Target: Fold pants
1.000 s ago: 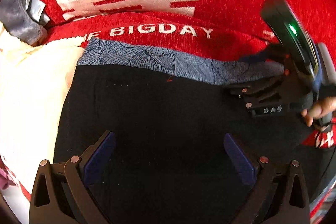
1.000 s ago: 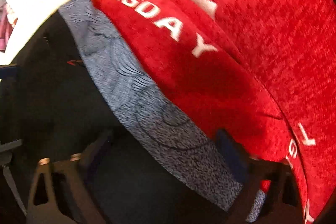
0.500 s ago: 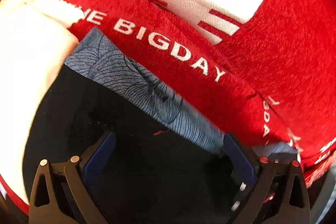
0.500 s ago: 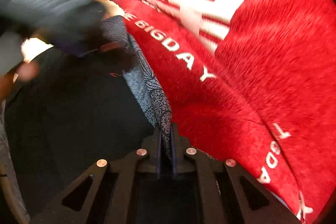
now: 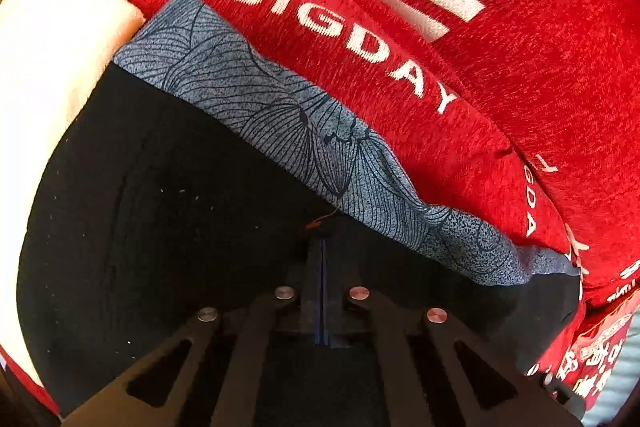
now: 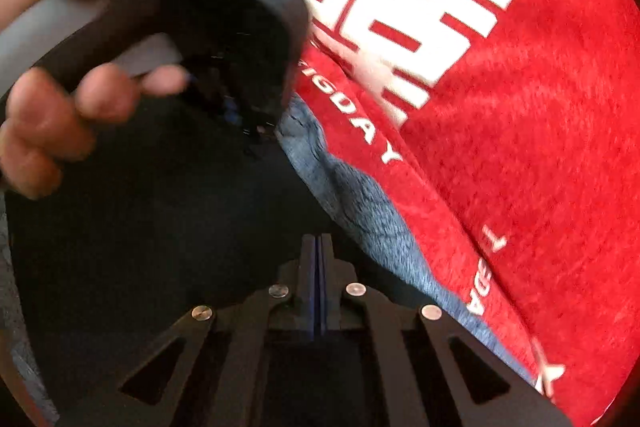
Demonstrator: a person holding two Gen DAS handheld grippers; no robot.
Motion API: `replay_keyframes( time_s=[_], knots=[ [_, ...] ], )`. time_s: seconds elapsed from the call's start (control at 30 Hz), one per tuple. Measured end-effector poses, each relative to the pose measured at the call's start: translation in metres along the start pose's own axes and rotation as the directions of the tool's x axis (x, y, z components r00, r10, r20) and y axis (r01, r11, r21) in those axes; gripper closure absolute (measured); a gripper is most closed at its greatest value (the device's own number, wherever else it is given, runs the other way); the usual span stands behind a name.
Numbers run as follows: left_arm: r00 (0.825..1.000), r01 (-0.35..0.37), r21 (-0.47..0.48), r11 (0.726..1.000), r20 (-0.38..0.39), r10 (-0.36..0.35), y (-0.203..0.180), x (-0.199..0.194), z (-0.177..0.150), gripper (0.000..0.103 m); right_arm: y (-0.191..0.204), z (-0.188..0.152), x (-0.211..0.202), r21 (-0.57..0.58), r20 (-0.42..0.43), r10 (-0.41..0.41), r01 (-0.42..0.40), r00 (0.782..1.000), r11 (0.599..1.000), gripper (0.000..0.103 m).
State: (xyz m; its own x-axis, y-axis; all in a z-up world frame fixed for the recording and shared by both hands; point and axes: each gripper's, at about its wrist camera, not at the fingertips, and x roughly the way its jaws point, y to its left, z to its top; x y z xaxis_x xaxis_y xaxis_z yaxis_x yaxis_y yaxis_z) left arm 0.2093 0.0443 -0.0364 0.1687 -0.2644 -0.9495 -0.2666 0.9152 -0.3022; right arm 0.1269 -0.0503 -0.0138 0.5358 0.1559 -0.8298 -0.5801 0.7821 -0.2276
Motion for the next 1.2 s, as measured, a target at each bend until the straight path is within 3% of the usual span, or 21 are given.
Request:
replay_keyframes(
  time_s=[0.07, 0.13, 0.2, 0.3, 0.37, 0.4, 0.43, 0.47, 0.63, 0.83, 1.0, 1.07, 1.1, 1.13, 1.2],
  knots=[
    [1.0, -0.013, 0.016, 1.0, 0.008, 0.013, -0.001, -0.001, -0.001, 0.102, -0.017, -0.001, 0.003, 0.07, 0.003, 0.034, -0.034, 0.999, 0.997, 0.084],
    [1.0, -0.01, 0.019, 1.0, 0.009, 0.01, -0.004, -0.003, 0.001, 0.102, -0.036, 0.001, 0.004, 0.107, 0.03, 0.004, -0.007, 1.0, 0.994, 0.026],
    [1.0, 0.009, 0.01, 1.0, 0.007, -0.009, -0.001, -0.002, 0.003, 0.102, -0.049, 0.01, 0.012, 0.105, 0.032, 0.021, -0.025, 0.999, 0.994, 0.018],
    [0.999, 0.044, 0.001, 0.999, 0.005, -0.044, 0.009, 0.0, 0.004, 0.102, -0.054, 0.029, 0.041, 0.037, -0.024, 0.074, -0.073, 0.997, 0.997, 0.018],
    [0.999, 0.054, 0.021, 0.998, 0.006, -0.054, 0.009, 0.0, 0.003, 0.102, -0.055, 0.038, 0.071, 0.024, -0.104, 0.117, -0.115, 0.988, 0.993, 0.019],
    [0.998, 0.065, 0.032, 0.997, 0.006, -0.065, 0.011, -0.003, 0.002, 0.102, -0.056, 0.039, 0.083, 0.03, -0.14, 0.155, -0.152, 0.978, 0.988, 0.031],
    [0.997, 0.077, 0.038, 0.996, 0.002, -0.077, 0.011, -0.005, 0.001, 0.102, -0.057, 0.04, 0.092, 0.039, -0.175, 0.2, -0.196, 0.964, 0.98, 0.079],
    [0.996, 0.093, 0.032, 0.995, 0.005, -0.094, 0.014, -0.01, 0.001, 0.101, -0.057, 0.039, 0.097, 0.053, -0.199, 0.22, -0.213, 0.955, 0.976, 0.095],
    [0.974, 0.219, -0.049, 0.975, 0.071, -0.215, 0.025, -0.038, 0.008, 0.101, -0.046, 0.03, 0.052, 0.045, -0.063, 0.147, -0.145, 0.987, 0.988, 0.096],
    [0.984, 0.178, -0.07, 0.981, 0.009, -0.178, 0.007, -0.032, 0.008, 0.101, -0.007, 0.019, -0.002, -0.041, 0.044, -0.017, 0.019, 0.999, 0.999, 0.096],
    [0.977, 0.205, -0.057, 0.977, 0.068, -0.201, 0.003, -0.057, -0.015, 0.101, 0.012, 0.001, -0.018, -0.049, 0.064, -0.055, 0.058, 0.996, 0.997, 0.097],
    [0.971, 0.187, -0.035, 0.982, 0.161, -0.179, 0.005, -0.072, -0.026, 0.1, 0.01, -0.003, -0.014, -0.025, 0.046, -0.051, 0.052, 0.998, 0.998, 0.097],
    [0.969, 0.145, -0.038, 0.989, 0.209, -0.134, 0.006, -0.076, -0.03, 0.073, 0.009, -0.004, -0.013, -0.017, 0.047, -0.049, 0.05, 0.998, 0.999, 0.097],
    [0.971, 0.097, -0.046, 0.994, 0.224, -0.084, 0.009, -0.073, -0.033, 0.001, 0.008, -0.003, -0.011, -0.011, 0.048, -0.048, 0.049, 0.998, 0.999, 0.097],
    [0.978, 0.01, -0.075, 0.997, 0.208, 0.005, 0.018, -0.057, -0.03, 0.006, 0.006, -0.001, -0.007, -0.005, 0.048, -0.051, 0.052, 0.998, 0.999, 0.097]
  ],
)
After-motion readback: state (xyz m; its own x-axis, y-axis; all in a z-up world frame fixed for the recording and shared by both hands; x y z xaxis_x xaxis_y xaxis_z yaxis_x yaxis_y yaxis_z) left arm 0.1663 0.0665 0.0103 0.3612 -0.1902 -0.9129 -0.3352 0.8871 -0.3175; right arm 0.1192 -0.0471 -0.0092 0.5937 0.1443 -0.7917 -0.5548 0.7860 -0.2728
